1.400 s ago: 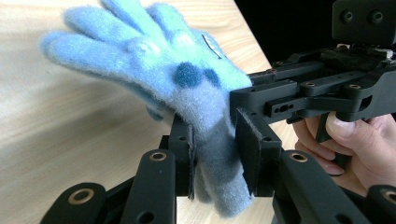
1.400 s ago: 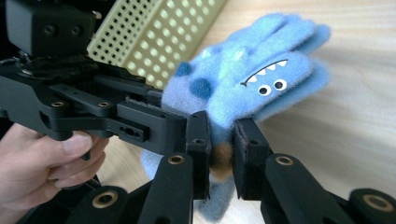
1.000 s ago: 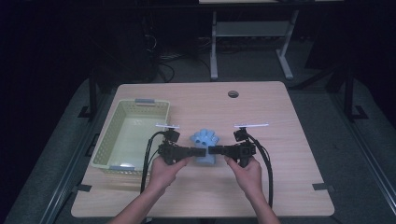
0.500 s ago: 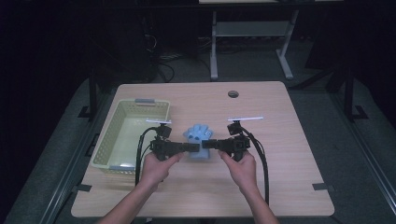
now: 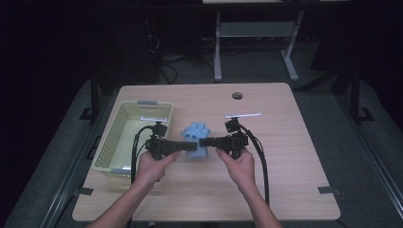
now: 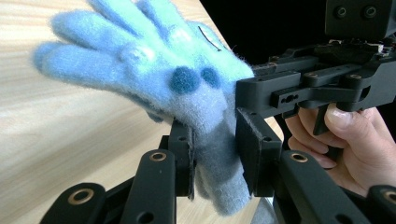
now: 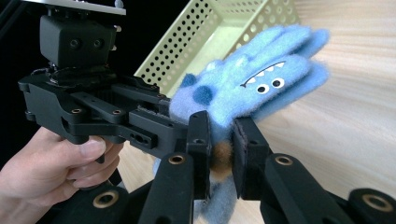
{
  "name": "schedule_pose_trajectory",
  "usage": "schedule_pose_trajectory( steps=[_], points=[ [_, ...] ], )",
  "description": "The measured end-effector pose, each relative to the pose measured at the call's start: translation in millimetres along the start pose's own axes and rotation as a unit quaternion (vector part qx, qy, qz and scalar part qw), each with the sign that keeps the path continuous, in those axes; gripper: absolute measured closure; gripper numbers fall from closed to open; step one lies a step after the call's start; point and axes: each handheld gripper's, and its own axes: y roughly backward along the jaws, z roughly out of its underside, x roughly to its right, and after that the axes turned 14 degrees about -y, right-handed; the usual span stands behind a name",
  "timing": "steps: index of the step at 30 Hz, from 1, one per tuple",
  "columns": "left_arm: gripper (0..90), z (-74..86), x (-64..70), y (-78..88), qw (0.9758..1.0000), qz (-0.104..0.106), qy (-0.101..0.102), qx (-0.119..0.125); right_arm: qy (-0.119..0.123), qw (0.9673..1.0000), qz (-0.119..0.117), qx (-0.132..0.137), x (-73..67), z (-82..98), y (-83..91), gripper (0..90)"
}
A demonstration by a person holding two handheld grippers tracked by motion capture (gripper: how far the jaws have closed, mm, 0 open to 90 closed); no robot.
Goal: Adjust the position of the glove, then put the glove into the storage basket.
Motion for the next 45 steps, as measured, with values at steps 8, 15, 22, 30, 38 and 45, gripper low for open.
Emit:
schedule_pose_trajectory(
  steps=[8,15,22,30,38,45],
  points=[
    [67.7,0.1,-3.3,6.0,1.0,0.001,0.005,0.005,0.002,1.0,-0.001,-0.004,-5.2,-3.4,-6.2,78.6],
    [67.4,0.1,-5.5,14.1,1.0,-0.002,0.003,0.007,0.007,0.9999,0.0,-0.008,-12.2,-6.0,-11.7,78.5],
    [67.4,0.5,-9.2,22.7,0.9999,-0.006,0.005,0.01,0.009,0.9999,-0.002,-0.012,-17.3,-8.7,-19.2,78.6],
    [67.4,0.5,-15.3,39.8,0.9996,-0.013,0.013,0.019,0.01,0.9997,-0.012,-0.016,-27.6,-14.5,-31.9,78.9],
    [67.4,-0.5,-23.7,56.8,0.9993,-0.015,0.018,0.03,0.021,0.9994,-0.017,-0.021,-39.9,-22.3,-46.1,79.1],
    [67.4,-0.6,-30.2,73.0,0.9989,-0.025,0.019,0.033,0.02,0.9991,-0.022,-0.029,-51.2,-28.2,-61.5,79.1]
  ],
)
